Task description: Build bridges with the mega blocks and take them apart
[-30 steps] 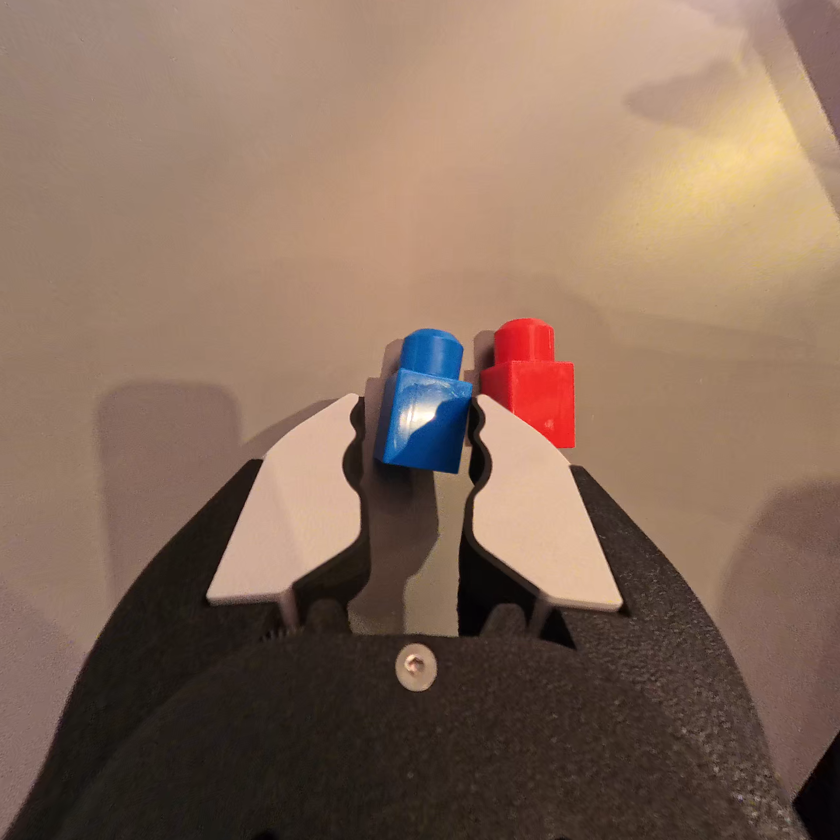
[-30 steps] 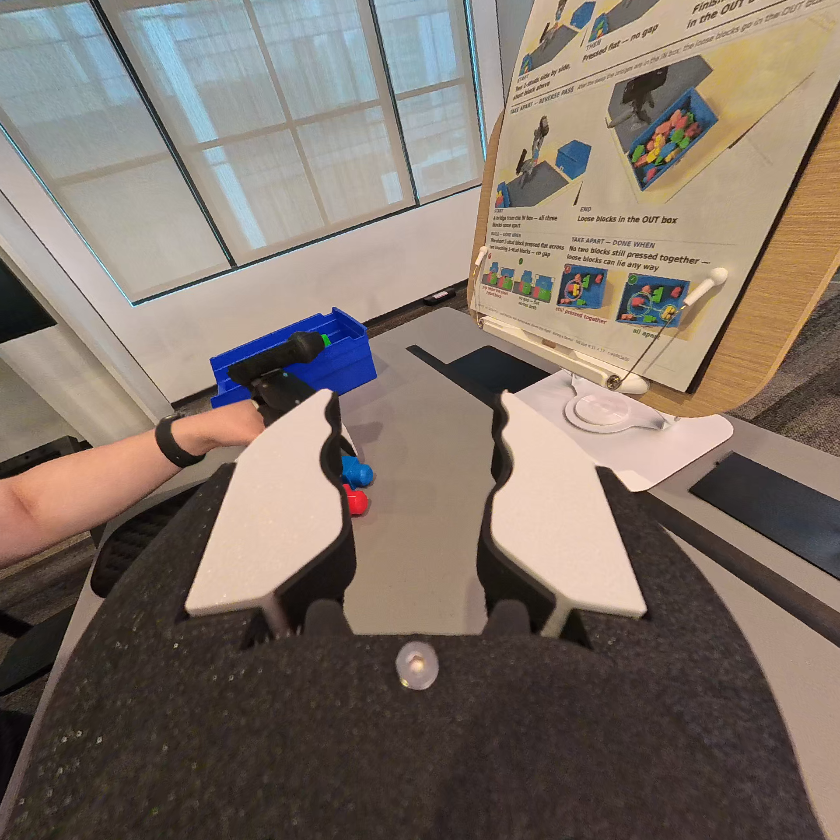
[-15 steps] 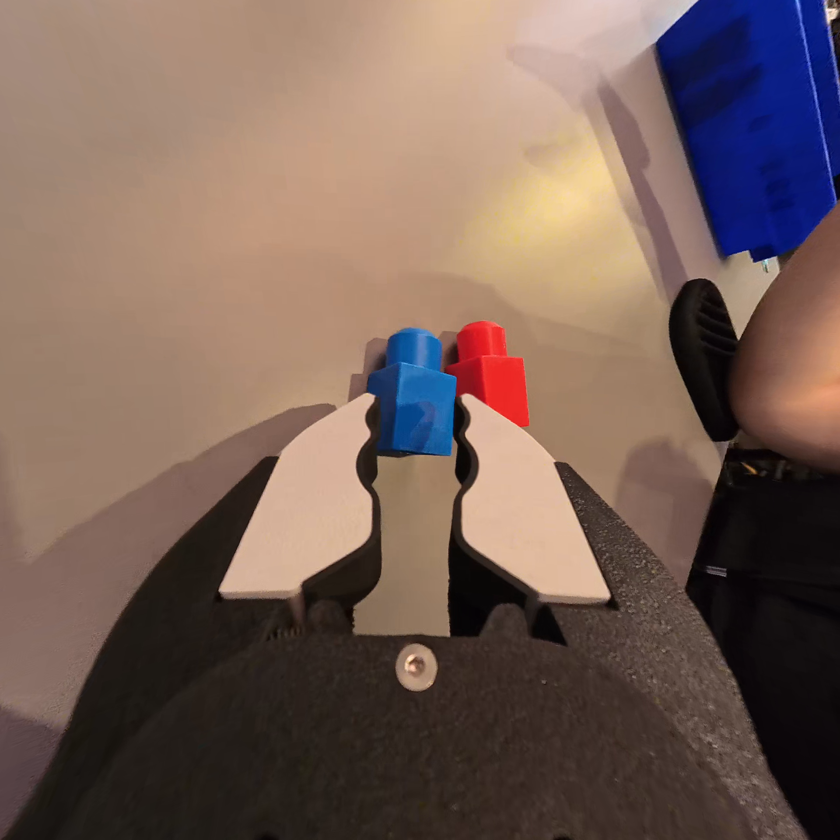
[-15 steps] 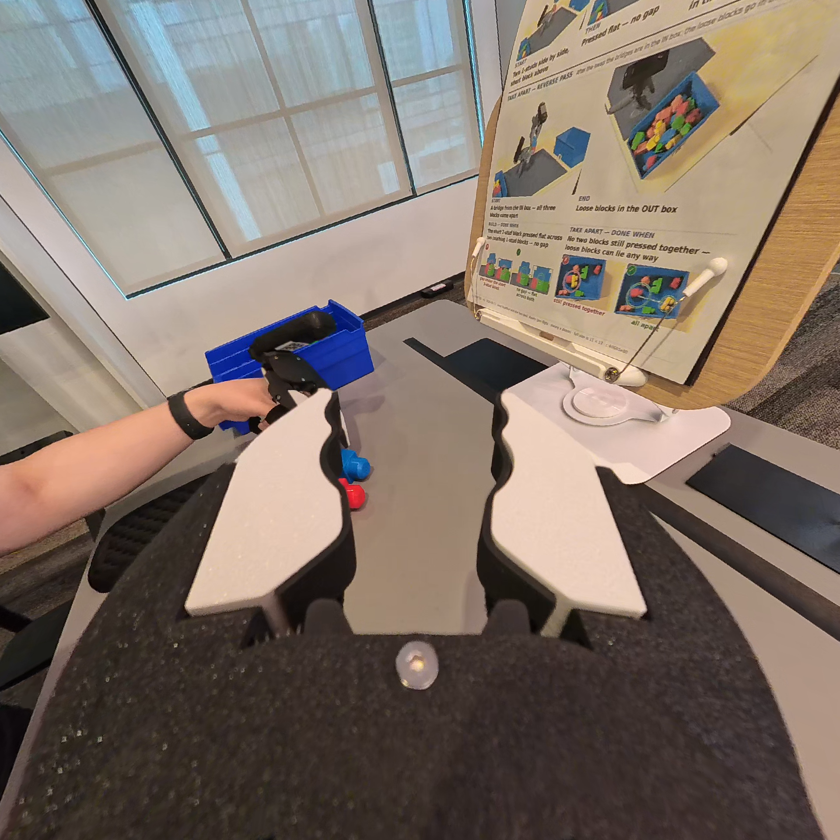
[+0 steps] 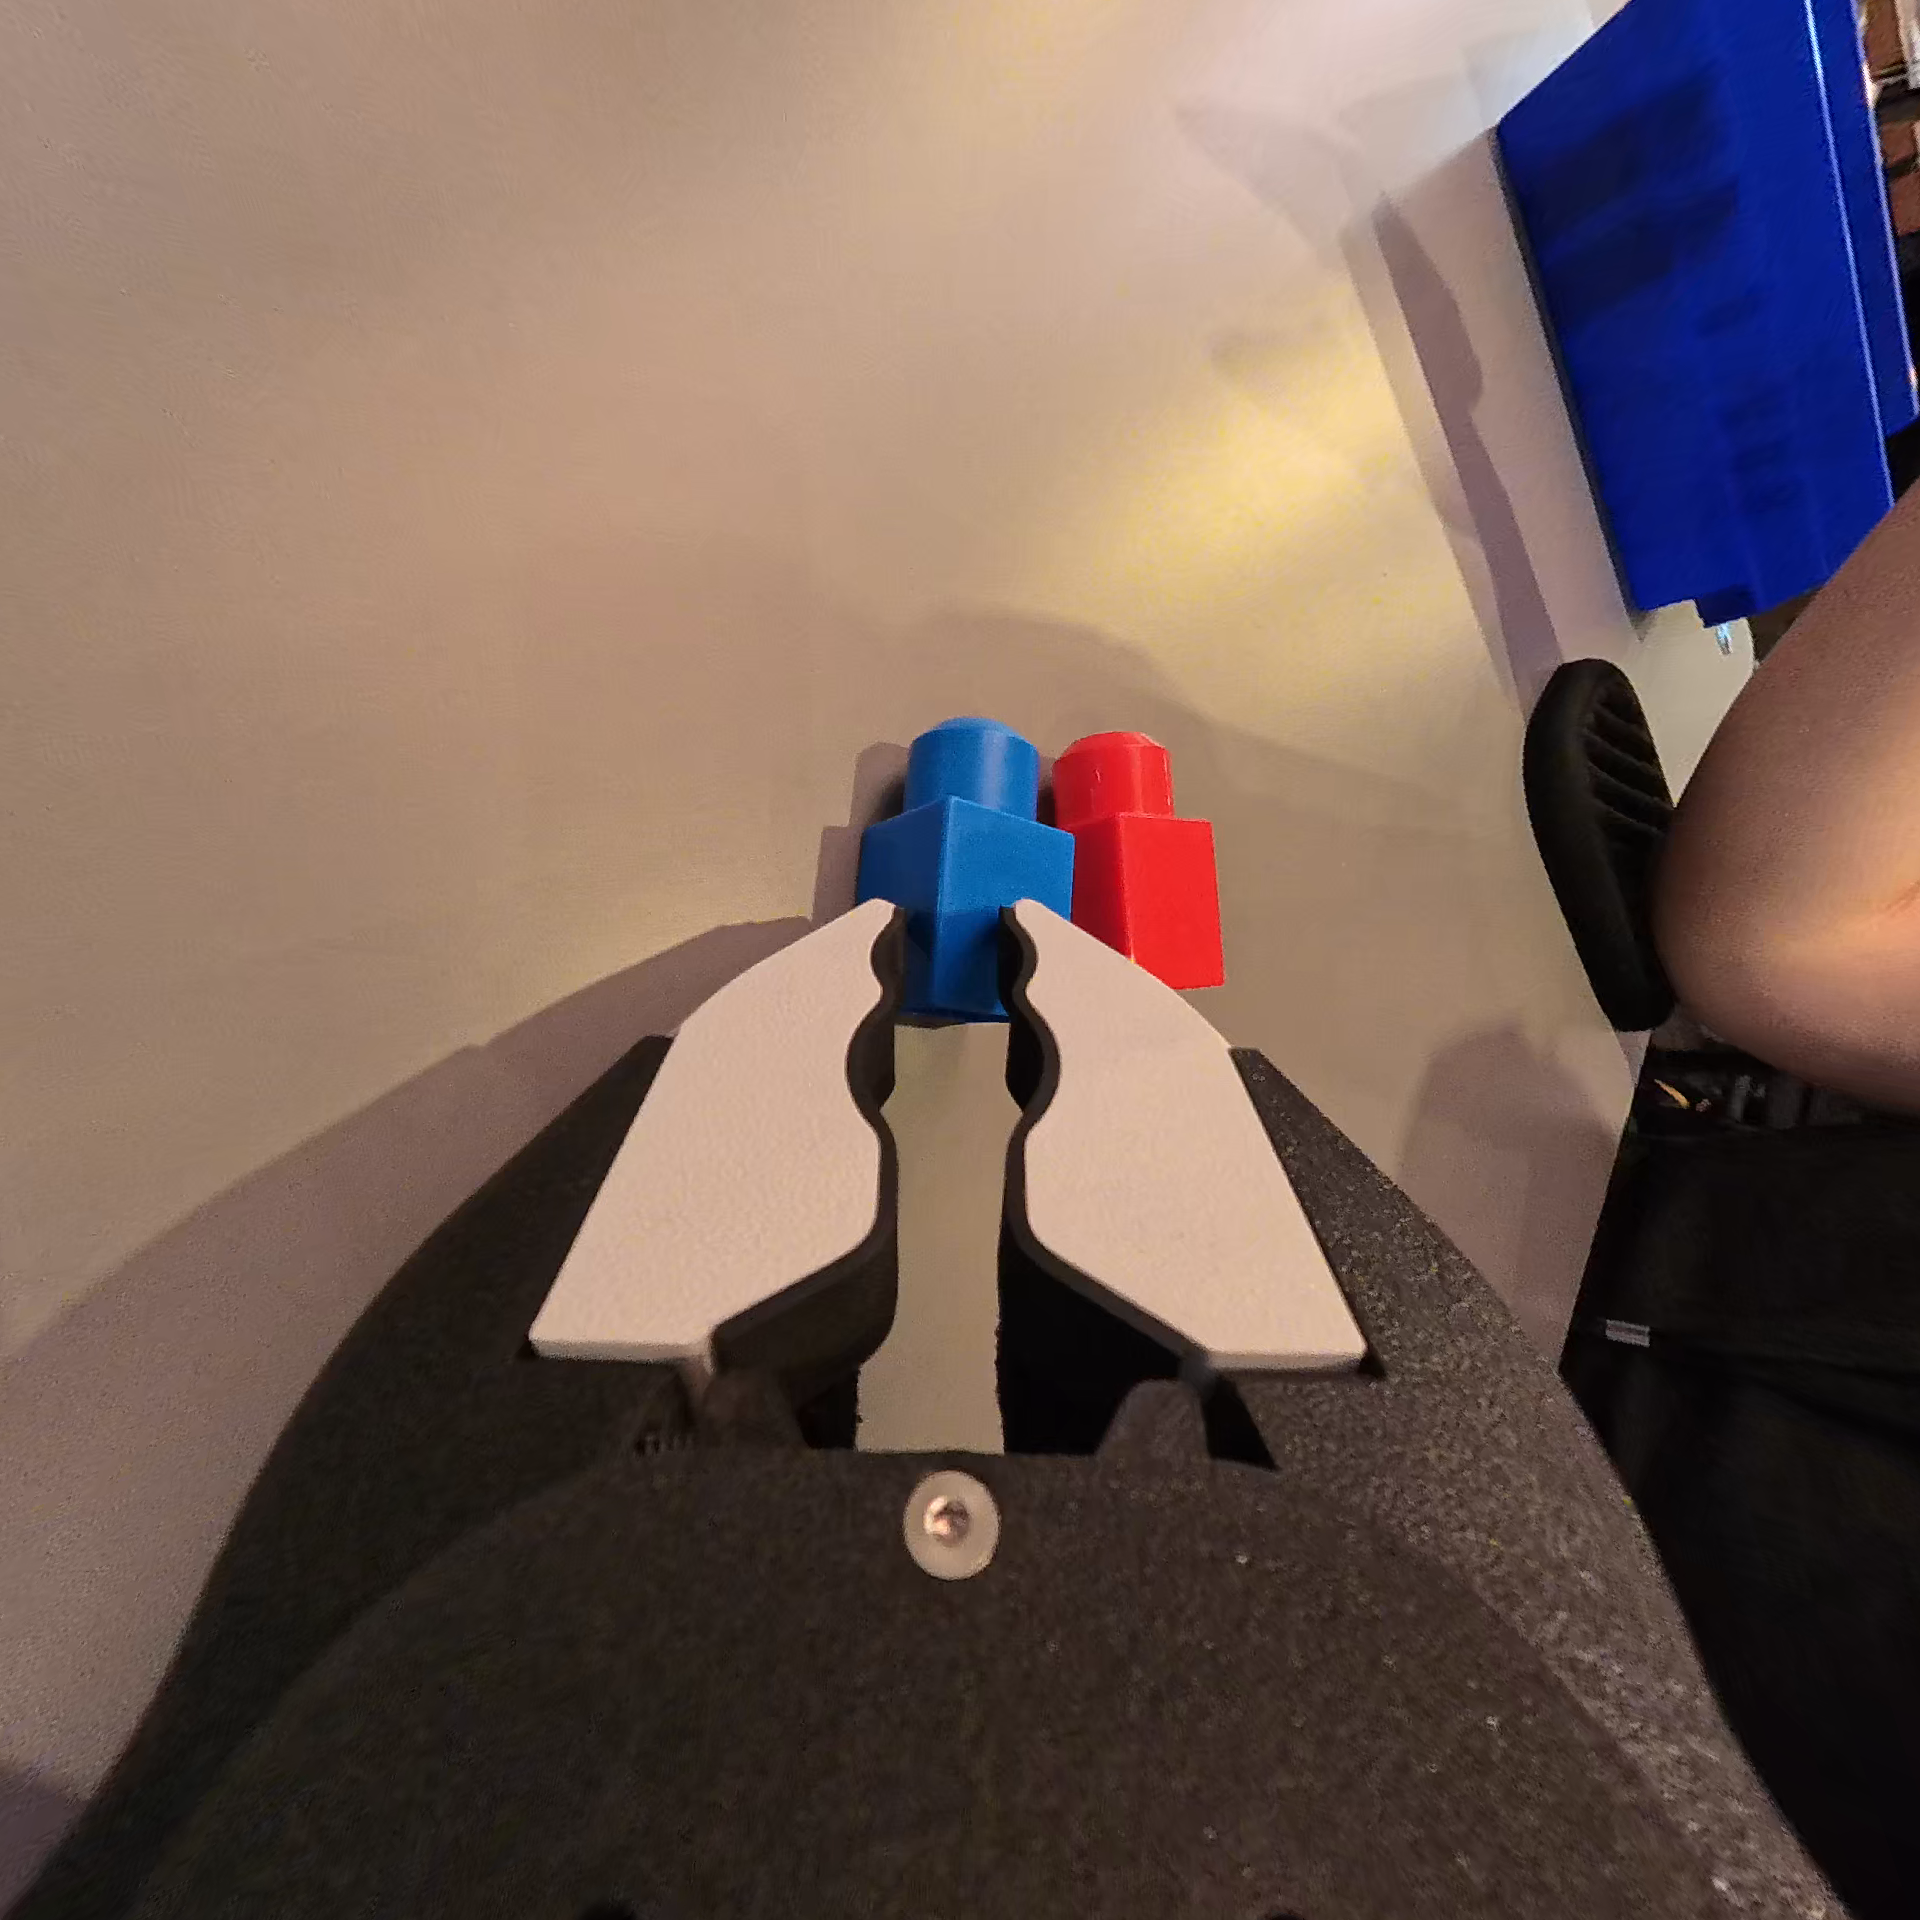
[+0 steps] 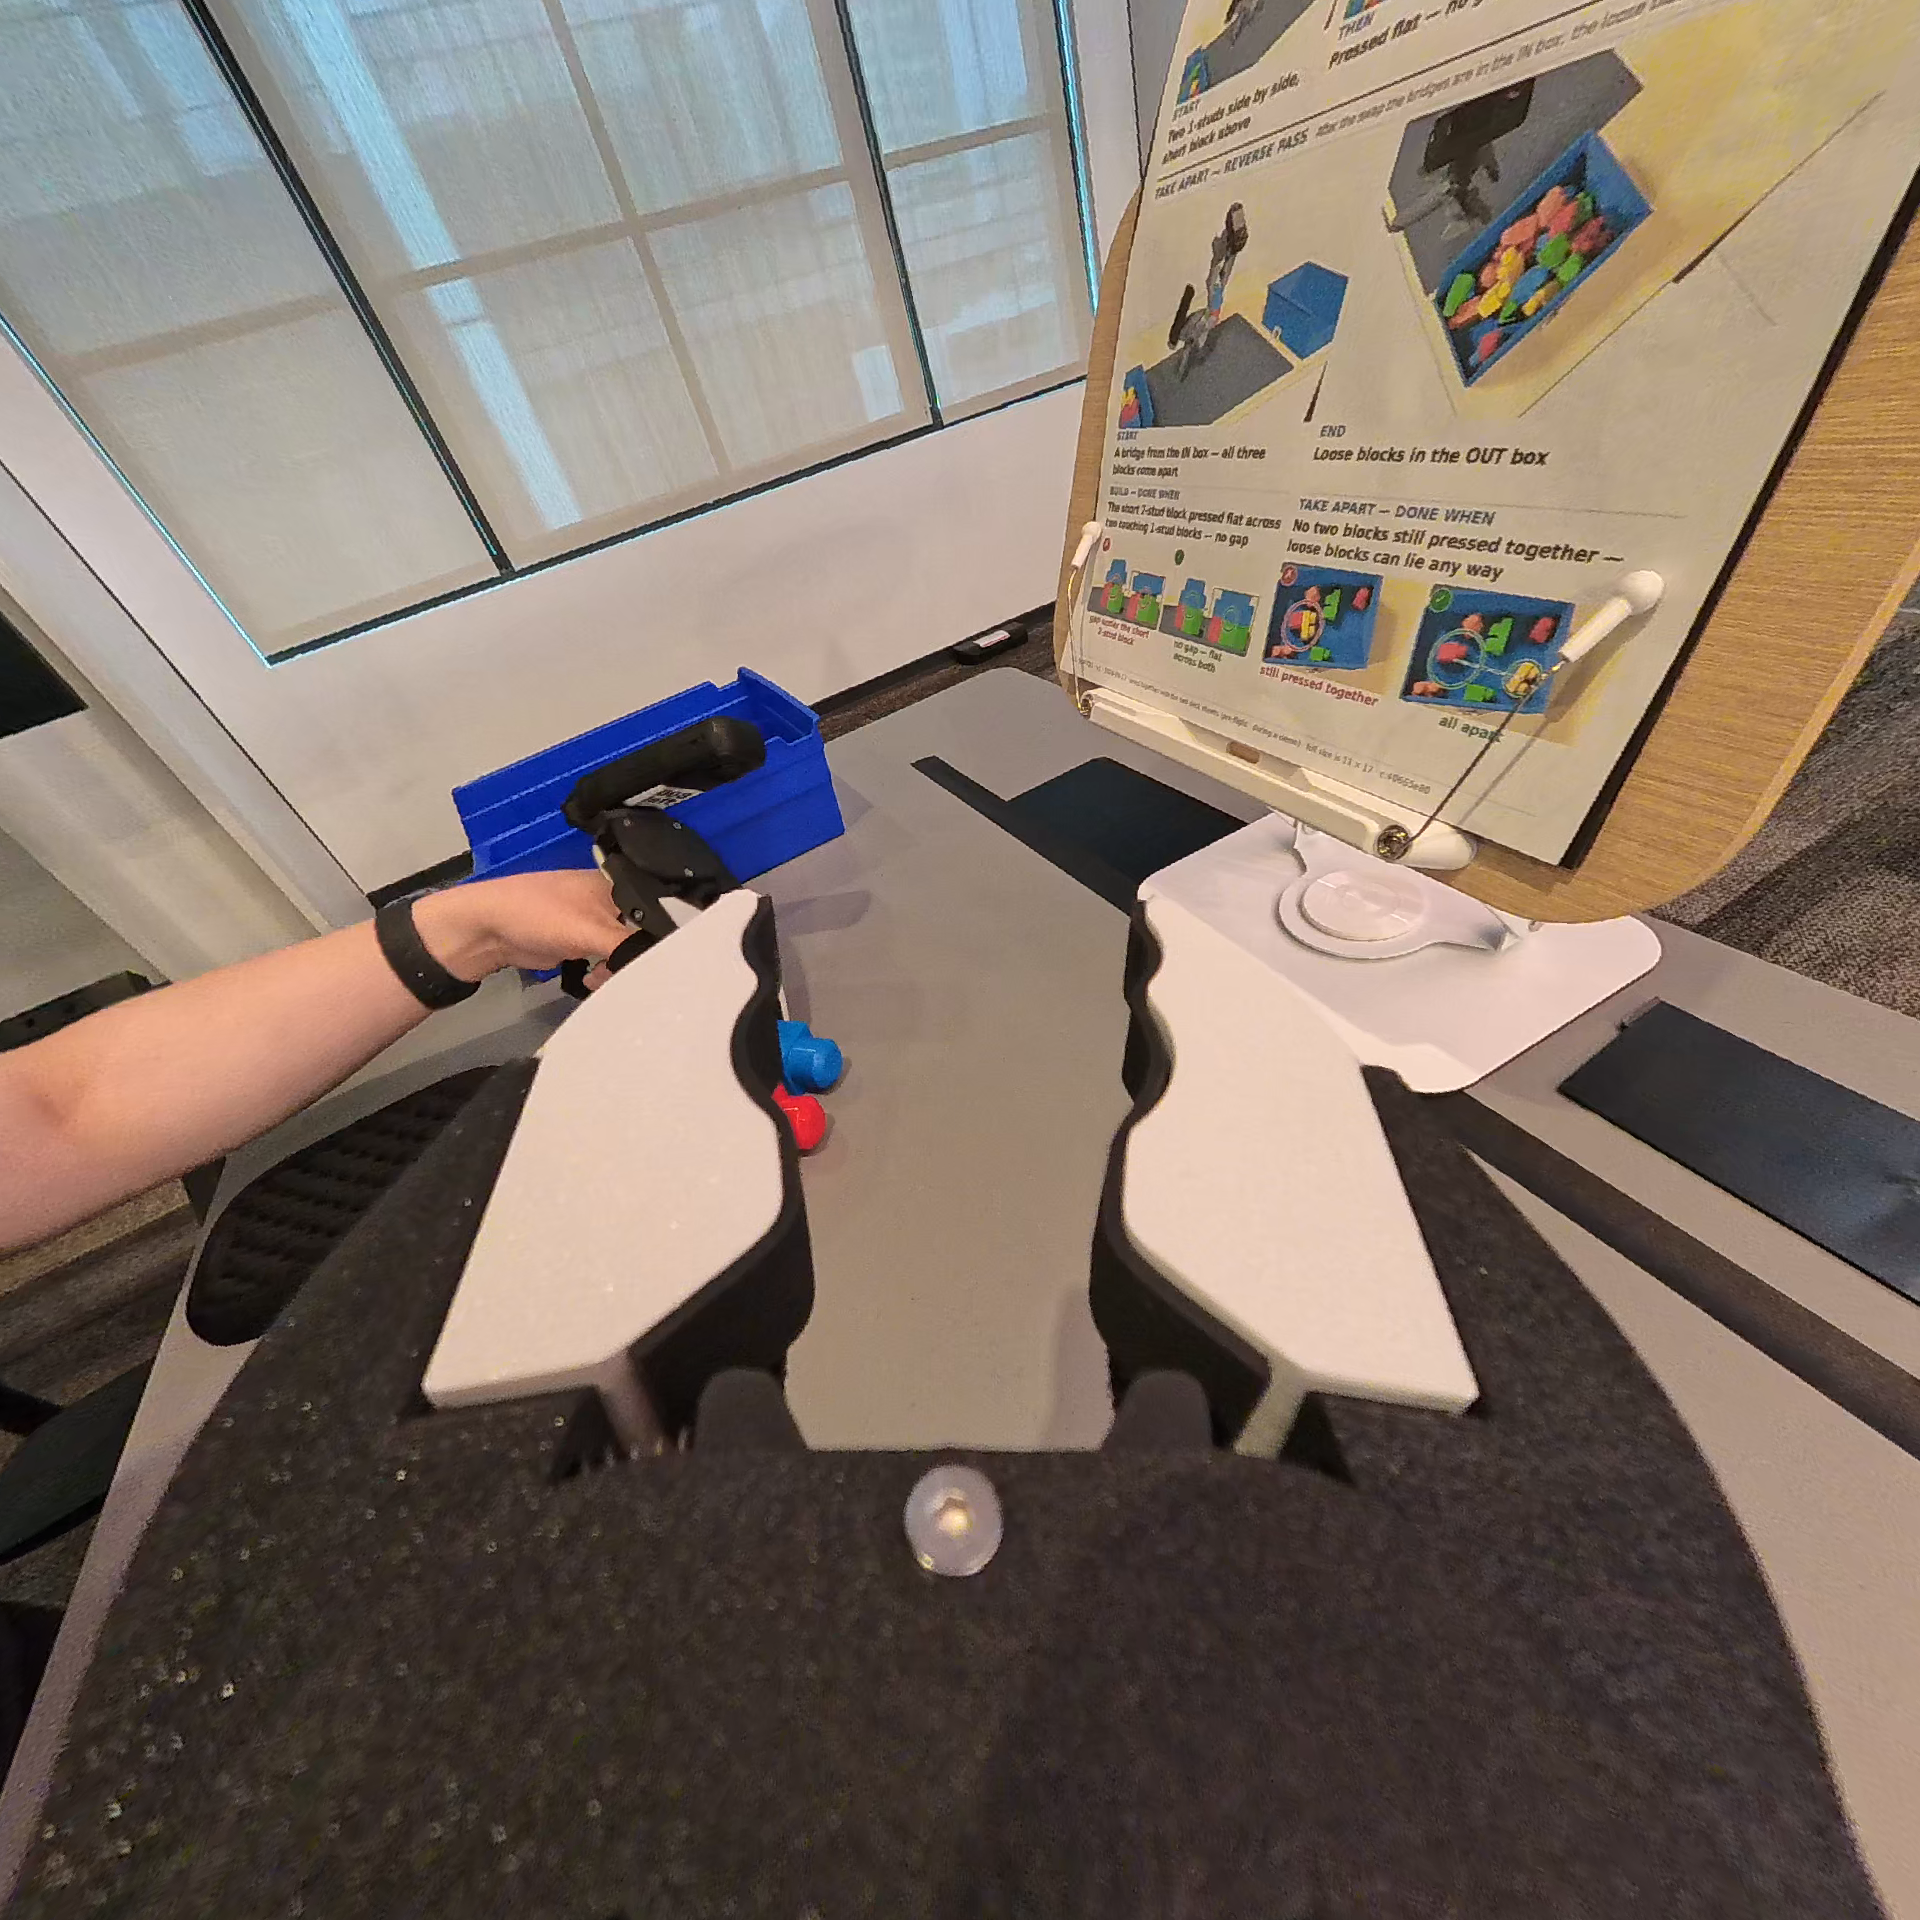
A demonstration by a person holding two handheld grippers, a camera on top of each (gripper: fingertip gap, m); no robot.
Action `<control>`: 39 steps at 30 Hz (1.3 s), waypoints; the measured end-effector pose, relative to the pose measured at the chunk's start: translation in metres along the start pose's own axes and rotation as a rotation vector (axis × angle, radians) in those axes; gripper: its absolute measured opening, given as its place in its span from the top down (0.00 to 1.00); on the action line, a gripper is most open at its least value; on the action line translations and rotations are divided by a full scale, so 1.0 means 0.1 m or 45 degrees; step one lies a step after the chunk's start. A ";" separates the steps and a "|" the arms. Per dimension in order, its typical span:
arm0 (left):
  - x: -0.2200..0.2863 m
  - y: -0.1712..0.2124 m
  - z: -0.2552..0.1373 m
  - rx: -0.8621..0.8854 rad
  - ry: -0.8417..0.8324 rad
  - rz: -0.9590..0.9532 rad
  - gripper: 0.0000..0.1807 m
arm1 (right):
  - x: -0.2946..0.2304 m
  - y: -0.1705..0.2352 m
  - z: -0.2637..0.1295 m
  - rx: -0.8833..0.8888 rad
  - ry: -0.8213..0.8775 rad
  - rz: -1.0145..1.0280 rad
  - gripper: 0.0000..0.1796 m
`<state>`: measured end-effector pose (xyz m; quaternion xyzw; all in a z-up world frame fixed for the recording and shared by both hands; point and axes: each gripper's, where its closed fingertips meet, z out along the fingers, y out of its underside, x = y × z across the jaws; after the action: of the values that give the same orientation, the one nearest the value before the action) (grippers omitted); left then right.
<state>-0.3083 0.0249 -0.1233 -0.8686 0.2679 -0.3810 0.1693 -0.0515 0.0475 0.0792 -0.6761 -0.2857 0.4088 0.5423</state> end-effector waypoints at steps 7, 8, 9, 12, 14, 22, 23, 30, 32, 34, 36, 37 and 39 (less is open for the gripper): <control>0.04 0.00 0.04 0.087 -0.077 -0.066 0.91 | -0.01 0.01 0.01 -0.011 0.001 -0.006 0.65; 0.05 0.00 0.04 0.102 -0.085 -0.073 0.91 | -0.01 0.01 0.02 -0.012 0.000 -0.006 0.65; 0.05 0.00 0.05 0.114 -0.091 -0.084 0.91 | -0.01 0.01 0.01 -0.011 0.000 -0.007 0.65; 0.06 0.00 0.05 0.132 -0.100 -0.097 0.91 | -0.01 0.01 0.01 -0.009 0.000 -0.006 0.65; 0.06 0.00 0.06 0.142 -0.099 -0.112 0.91 | -0.01 0.01 0.01 -0.011 0.000 -0.006 0.65; 0.08 0.01 0.06 0.138 -0.095 -0.105 0.91 | 0.02 0.02 -0.01 -0.009 0.008 0.003 0.65; 0.08 0.01 0.07 0.136 -0.096 -0.104 0.91 | 0.03 0.02 -0.01 -0.009 0.011 0.005 0.65; 0.10 0.02 0.08 0.147 -0.103 -0.104 0.91 | 0.05 0.03 -0.02 -0.008 0.015 0.013 0.65; 0.11 0.03 0.08 0.141 -0.100 -0.095 0.91 | 0.06 0.03 -0.02 -0.005 0.022 0.010 0.65; 0.11 0.03 0.08 0.137 -0.101 -0.099 0.91 | 0.06 0.03 -0.03 -0.005 0.020 0.009 0.65; 0.11 0.03 0.08 0.135 -0.105 -0.097 0.91 | 0.06 0.03 -0.03 -0.007 0.022 0.006 0.65; 0.11 0.03 0.08 0.135 -0.107 -0.095 0.91 | 0.06 0.03 -0.03 -0.008 0.025 0.005 0.65; 0.11 0.03 0.08 0.137 -0.108 -0.098 0.91 | 0.06 0.03 -0.03 -0.010 0.026 0.006 0.65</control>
<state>-0.2970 0.0165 -0.1235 -0.8833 0.2061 -0.3637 0.2122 -0.0458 0.0504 0.0746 -0.6830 -0.2803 0.4021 0.5416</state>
